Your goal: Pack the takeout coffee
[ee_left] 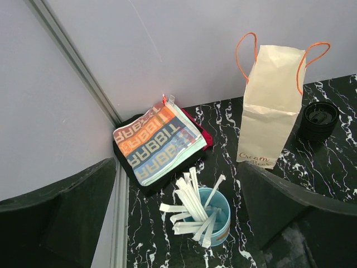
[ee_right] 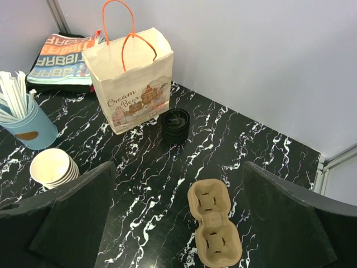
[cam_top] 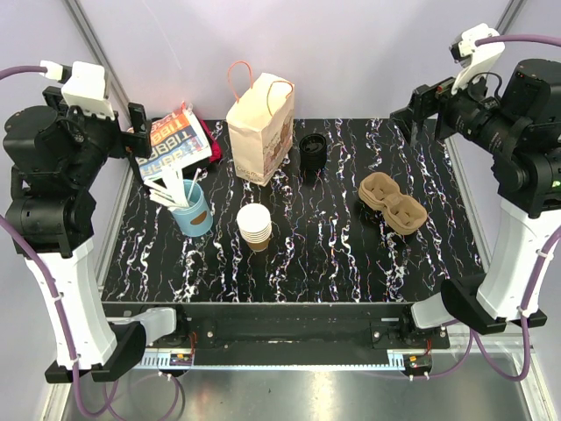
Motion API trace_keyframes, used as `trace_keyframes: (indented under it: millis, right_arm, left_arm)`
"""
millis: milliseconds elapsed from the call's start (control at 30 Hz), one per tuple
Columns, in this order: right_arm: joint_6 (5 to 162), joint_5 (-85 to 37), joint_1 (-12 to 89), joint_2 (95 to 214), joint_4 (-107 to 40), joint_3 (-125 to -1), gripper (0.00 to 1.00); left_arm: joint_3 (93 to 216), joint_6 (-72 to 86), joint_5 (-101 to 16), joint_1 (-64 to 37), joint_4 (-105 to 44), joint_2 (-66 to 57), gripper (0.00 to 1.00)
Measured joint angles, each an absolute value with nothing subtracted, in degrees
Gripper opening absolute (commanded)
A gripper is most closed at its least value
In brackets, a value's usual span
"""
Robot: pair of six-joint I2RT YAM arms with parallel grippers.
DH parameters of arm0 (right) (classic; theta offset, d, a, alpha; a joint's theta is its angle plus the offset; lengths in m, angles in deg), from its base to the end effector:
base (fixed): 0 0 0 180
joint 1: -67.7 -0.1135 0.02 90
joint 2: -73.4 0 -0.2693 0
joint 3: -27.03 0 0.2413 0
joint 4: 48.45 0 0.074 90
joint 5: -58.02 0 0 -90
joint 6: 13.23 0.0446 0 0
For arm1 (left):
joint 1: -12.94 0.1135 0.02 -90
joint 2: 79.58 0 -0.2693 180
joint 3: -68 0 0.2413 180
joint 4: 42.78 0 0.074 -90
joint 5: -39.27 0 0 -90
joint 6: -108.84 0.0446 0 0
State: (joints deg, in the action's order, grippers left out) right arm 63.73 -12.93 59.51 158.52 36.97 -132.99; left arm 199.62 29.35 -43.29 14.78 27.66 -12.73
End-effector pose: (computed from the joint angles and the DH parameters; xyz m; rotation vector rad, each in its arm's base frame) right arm 0.1703 0.0392 0.5936 -0.5569 1.6588 0.2296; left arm 0.1347 -0.0014 0.5677 0.2238 1.6541 0.0546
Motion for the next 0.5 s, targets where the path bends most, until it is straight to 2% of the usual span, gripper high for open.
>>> trace_keyframes:
  millis: [167,500]
  right_arm:
    - [62.4,-11.2,59.5,157.7,36.9,-129.8,1.00]
    - [61.3,-8.0,59.5,156.9,34.1,-115.6,1.00]
  left_arm:
    - [197.6,30.0,-41.3,14.8,27.6,-13.1,0.99]
    - [188.4,34.5,-33.9,14.8,27.7,-13.0,0.99]
